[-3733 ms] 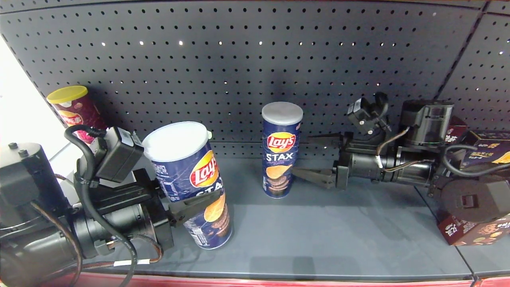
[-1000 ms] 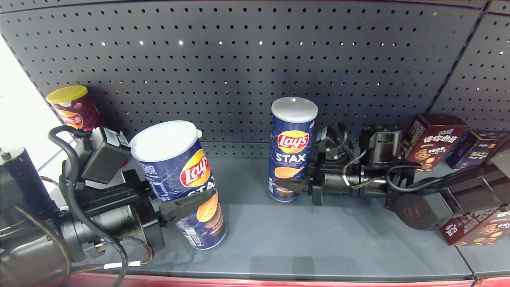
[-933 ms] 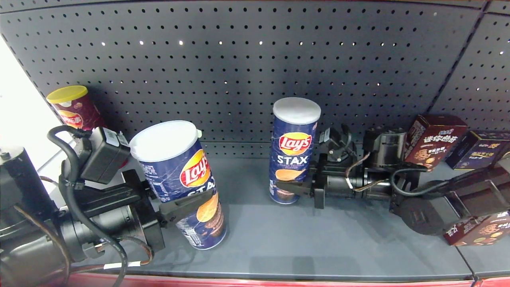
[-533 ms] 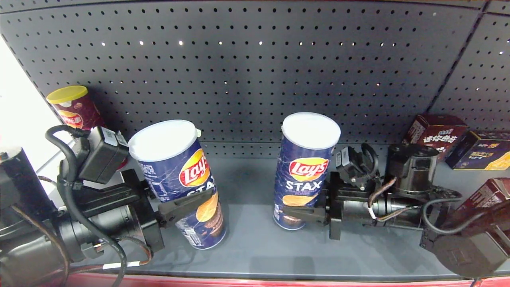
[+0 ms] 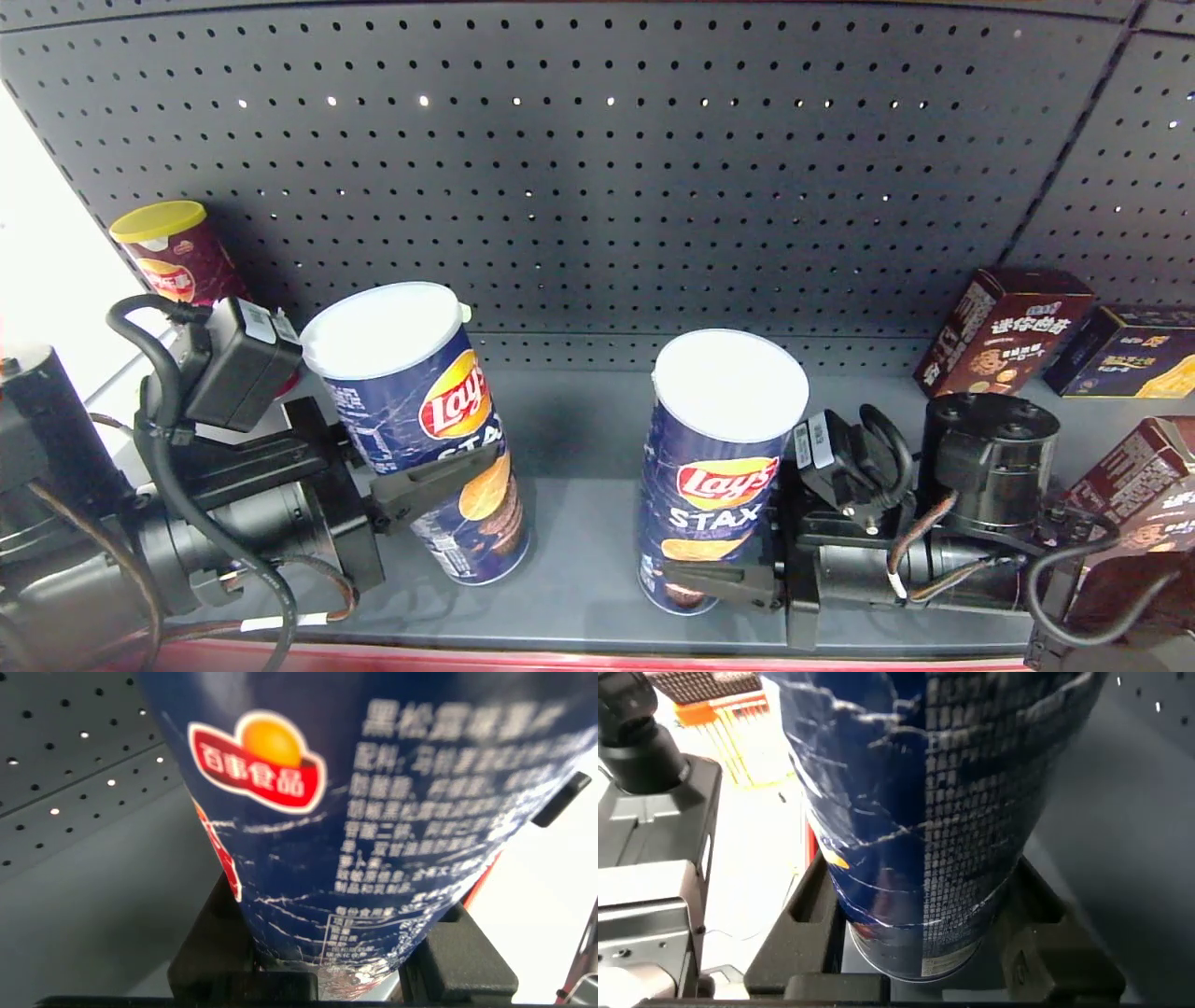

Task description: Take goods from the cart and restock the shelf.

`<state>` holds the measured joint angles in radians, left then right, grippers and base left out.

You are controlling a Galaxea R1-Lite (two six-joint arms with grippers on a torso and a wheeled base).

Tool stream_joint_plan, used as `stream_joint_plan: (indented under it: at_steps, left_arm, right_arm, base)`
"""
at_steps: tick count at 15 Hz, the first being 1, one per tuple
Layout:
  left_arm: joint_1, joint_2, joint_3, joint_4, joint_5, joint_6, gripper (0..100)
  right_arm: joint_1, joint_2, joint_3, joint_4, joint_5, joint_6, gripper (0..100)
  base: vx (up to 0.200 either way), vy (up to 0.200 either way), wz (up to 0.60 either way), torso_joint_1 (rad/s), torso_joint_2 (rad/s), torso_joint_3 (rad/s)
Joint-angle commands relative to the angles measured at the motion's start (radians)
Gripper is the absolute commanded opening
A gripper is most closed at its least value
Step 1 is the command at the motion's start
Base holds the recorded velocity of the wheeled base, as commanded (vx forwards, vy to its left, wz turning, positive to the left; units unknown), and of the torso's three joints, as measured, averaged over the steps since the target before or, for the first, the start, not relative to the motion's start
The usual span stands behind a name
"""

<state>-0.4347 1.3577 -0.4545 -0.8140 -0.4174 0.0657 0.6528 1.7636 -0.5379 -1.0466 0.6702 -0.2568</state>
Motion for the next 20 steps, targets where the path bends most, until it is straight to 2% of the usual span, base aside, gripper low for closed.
stream_joint_plan:
  at_steps: [1,11,12,16,20]
  left_arm:
    - [0.001,0.000,0.000,-0.001,0.000,0.000,0]
    - [0.001,0.000,0.019,-0.001,0.000,0.000,0]
    - [0.001,0.000,0.022,-0.001,0.000,0.000,0]
    - [0.001,0.000,0.034,-0.002,0.000,0.000,0]
    - [0.002,-0.002,0.034,-0.002,0.000,0.000,0]
  right_arm:
    - [0.004,0.007,0.009,0.000,0.002,-0.001,0]
    - [0.004,0.074,-0.014,-0.029,0.000,-0.002,0]
    - [0.004,0.080,-0.013,-0.039,-0.008,-0.004,100]
    - [0.005,0.066,-0.008,-0.049,-0.038,-0.001,100]
    - [-0.005,-0.058,0.026,-0.049,-0.089,-0.001,100]
  base:
    - [0.000,0.000,0.00,0.000,0.00,0.000]
    - [0.000,0.000,0.00,0.000,0.00,0.000]
    - [0.000,0.000,0.00,0.000,0.00,0.000]
    - [0.000,0.000,0.00,0.000,0.00,0.000]
    - [0.000,0.000,0.00,0.000,0.00,0.000]
